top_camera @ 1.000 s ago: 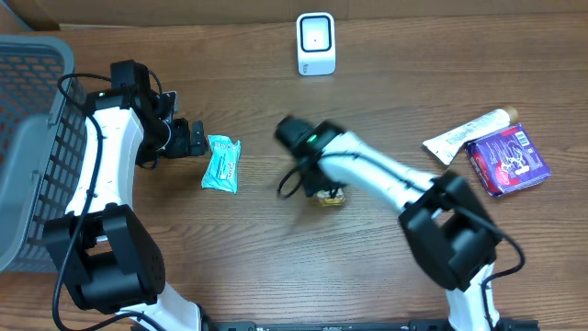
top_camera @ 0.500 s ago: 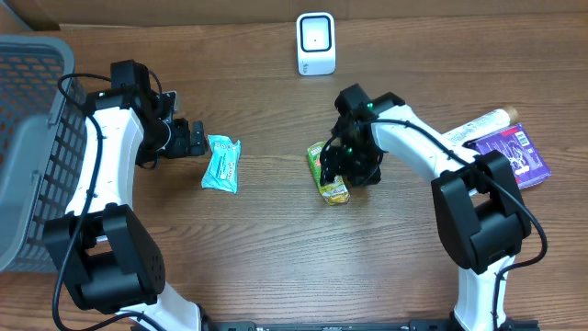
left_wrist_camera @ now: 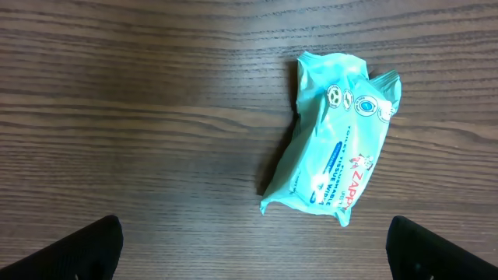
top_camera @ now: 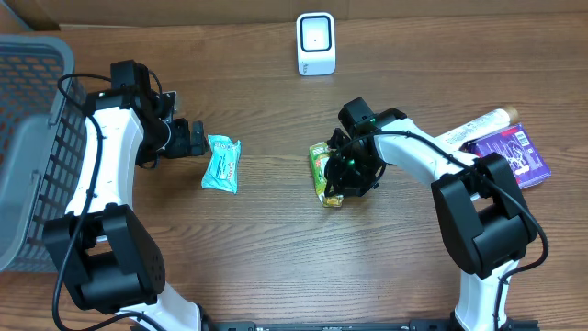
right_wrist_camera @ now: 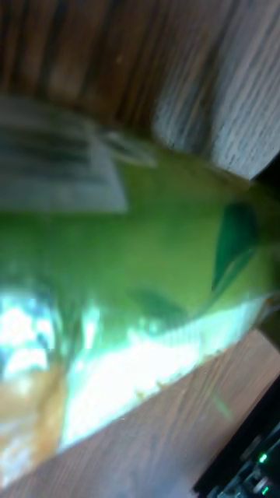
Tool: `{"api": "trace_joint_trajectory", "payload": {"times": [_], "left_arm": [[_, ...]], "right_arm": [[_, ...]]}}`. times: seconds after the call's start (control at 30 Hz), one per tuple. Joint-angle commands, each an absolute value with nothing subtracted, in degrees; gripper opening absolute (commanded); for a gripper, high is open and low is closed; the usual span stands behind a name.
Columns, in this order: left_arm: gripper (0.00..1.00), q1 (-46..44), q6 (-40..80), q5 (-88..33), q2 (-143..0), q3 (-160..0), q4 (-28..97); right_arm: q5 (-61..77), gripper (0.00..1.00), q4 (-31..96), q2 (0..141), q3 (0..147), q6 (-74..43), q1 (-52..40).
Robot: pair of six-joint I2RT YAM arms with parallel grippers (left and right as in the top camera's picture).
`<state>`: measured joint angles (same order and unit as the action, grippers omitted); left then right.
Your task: Scan the item barcode
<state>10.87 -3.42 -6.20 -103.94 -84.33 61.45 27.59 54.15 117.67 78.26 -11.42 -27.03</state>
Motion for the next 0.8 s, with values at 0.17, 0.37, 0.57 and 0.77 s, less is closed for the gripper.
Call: {"api": "trace_joint_trajectory", "payload": {"times": [0.17, 0.37, 0.57, 0.77], "left_arm": [[1.0, 10.48, -4.49, -6.2, -102.83, -84.14, 61.41], [1.0, 10.48, -4.49, -6.2, -102.83, -84.14, 61.41], [1.0, 10.48, -4.49, -6.2, -102.83, -84.14, 61.41], [0.99, 10.48, -4.47, -6.2, -102.83, -84.14, 61.41]], "right_arm": [[23.16, 0.04, 56.31, 116.07, 81.28, -12.43, -27.2], [6.55, 0.04, 65.98, 111.98, 88.33, -15.66, -28.08], [-15.33, 0.04, 72.97, 111.24, 92.53, -21.34, -32.91], [-30.48, 0.04, 73.6, 114.24, 92.53, -24.23, -41.54]]}}
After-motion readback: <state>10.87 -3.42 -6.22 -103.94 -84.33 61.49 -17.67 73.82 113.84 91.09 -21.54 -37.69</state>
